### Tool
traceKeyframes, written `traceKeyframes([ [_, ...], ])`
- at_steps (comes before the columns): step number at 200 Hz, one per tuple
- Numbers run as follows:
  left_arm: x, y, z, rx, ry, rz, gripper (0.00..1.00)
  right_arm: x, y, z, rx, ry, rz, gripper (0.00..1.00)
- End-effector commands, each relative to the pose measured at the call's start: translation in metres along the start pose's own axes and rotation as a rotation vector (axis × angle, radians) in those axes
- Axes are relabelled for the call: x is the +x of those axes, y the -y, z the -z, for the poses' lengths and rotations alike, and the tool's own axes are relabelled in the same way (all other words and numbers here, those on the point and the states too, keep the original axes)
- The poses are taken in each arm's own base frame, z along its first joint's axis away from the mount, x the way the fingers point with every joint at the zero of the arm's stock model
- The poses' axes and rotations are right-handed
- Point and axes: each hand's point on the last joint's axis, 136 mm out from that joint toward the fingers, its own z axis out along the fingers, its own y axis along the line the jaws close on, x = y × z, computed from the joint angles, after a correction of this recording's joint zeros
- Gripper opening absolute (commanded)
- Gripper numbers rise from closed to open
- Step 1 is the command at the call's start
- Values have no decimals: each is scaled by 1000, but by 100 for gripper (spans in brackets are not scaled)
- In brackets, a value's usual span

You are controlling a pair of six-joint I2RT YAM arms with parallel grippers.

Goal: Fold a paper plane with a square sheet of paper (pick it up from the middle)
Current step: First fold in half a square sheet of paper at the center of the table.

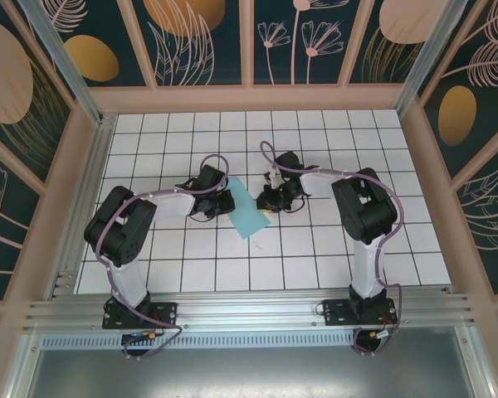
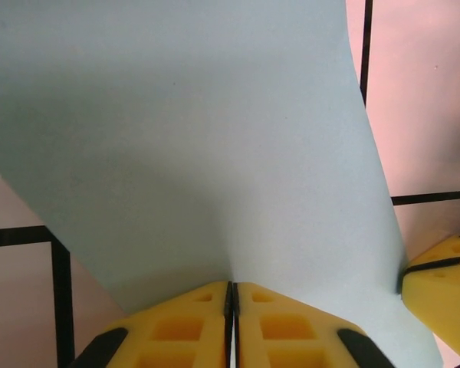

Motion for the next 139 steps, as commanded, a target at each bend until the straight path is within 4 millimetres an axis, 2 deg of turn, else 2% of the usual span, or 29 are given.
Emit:
traceKeyframes([
  [1,-10,36,12,151,14,40,16,14,17,-10,40,-38,-27,15],
  [20,-27,65,19,282,66,79,19,17,21,-12,50,-44,-38,15],
  [30,-30,62,14,273,80,95,19,19,23,-13,52,-48,-42,15],
  [32,-38,68,16,285,98,92,19,20,24,-13,55,-49,-45,15],
  [44,-46,74,10,288,106,94,18,21,25,-15,60,-52,-48,15],
  [86,-58,67,-20,180,83,103,15,25,27,-15,80,-58,-47,15],
  [112,-58,54,-35,102,59,119,12,27,28,-17,86,-61,-49,15],
  [139,-55,48,-42,84,51,124,10,28,28,-17,89,-64,-51,15],
])
